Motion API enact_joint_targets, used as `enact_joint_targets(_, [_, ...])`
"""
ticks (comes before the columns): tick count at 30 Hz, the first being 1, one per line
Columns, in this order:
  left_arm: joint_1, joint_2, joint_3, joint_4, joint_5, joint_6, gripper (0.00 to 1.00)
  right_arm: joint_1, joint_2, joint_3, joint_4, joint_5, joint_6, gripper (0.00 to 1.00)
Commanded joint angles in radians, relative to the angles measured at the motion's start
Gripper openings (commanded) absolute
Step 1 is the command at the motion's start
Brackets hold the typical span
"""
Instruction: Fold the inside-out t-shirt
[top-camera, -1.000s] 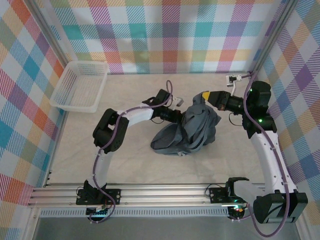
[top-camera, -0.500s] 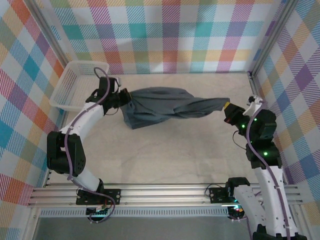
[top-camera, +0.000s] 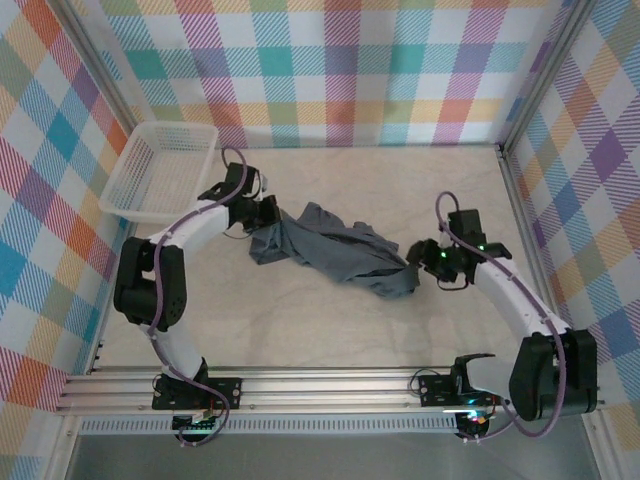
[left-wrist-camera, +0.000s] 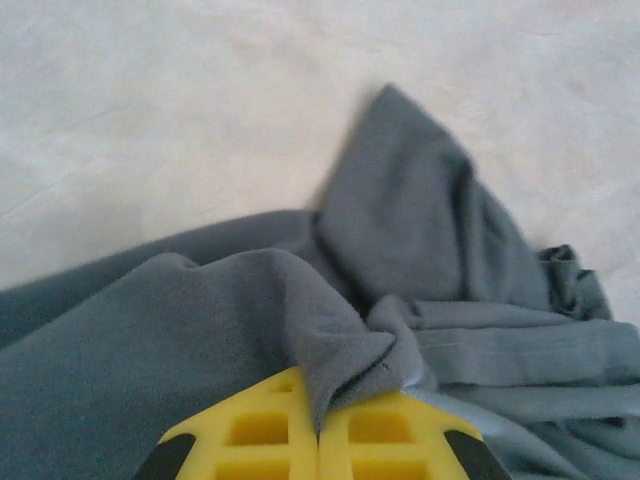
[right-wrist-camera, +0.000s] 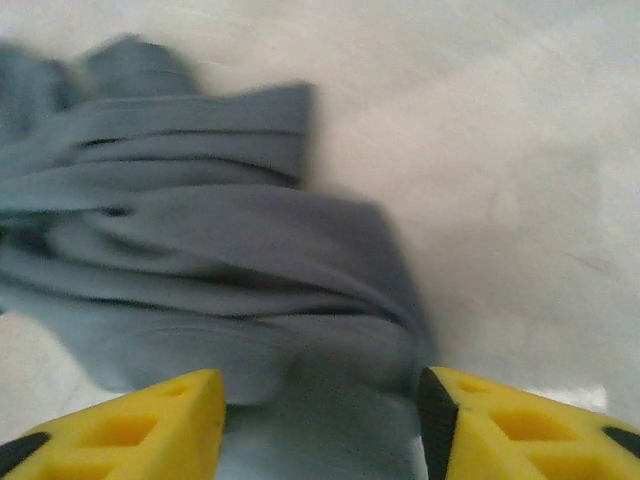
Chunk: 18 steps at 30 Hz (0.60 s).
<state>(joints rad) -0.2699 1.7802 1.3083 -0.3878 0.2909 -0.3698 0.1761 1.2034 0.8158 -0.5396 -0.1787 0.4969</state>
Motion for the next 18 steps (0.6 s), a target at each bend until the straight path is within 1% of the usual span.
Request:
enact_joint_targets(1, [-0.016,0.013,0.070,-0.038,0.010,0.029,0.00,0.169,0.006,0.107,0.040,0.157,-0.221,0.65])
enact_joint_targets(3, [-0.021,0.016,0.100,-0.048,0.005,0.030,0.00,0.273,0.045,0.123,0.089,0.207,-0.337,0.76])
enact_joint_targets(4, [-0.023,0.016,0.113,-0.054,-0.001,0.031,0.00,0.312,0.079,0.131,0.109,0.204,-0.391,0.79])
enact_joint_targets(6, [-0.025,0.021,0.133,-0.067,-0.008,0.031,0.00,0.361,0.161,0.161,0.107,0.152,-0.461,0.80])
enact_joint_targets(7, [-0.025,0.024,0.143,-0.074,-0.012,0.032,0.00,0.381,0.214,0.179,0.096,0.147,-0.479,0.80])
enact_joint_targets(10, [-0.025,0.027,0.164,-0.089,-0.014,0.035,0.00,0.414,0.343,0.218,0.084,0.189,-0.483,0.80])
enact_joint_targets(11, [-0.026,0.026,0.167,-0.090,-0.018,0.033,0.00,0.414,0.380,0.235,0.076,0.189,-0.472,0.75])
enact_joint_targets(12, [-0.026,0.027,0.169,-0.091,-0.024,0.030,0.00,0.414,0.405,0.254,0.065,0.180,-0.462,0.64])
enact_joint_targets(13, [-0.025,0.027,0.175,-0.095,-0.035,0.026,0.00,0.416,0.422,0.274,0.050,0.168,-0.450,0.46])
enact_joint_targets(14, [-0.025,0.032,0.186,-0.104,-0.049,0.020,0.00,0.416,0.421,0.285,0.049,0.149,-0.441,0.25])
enact_joint_targets(15, [-0.025,0.037,0.198,-0.113,-0.064,0.017,0.00,0.416,0.406,0.289,0.051,0.122,-0.432,0.07])
enact_joint_targets(16, [-0.024,0.045,0.215,-0.122,-0.078,0.016,0.00,0.416,0.381,0.292,0.051,0.094,-0.425,0.00])
enact_joint_targets(18, [-0.017,0.066,0.253,-0.129,-0.085,0.031,0.00,0.416,0.300,0.297,0.046,0.011,-0.404,0.00])
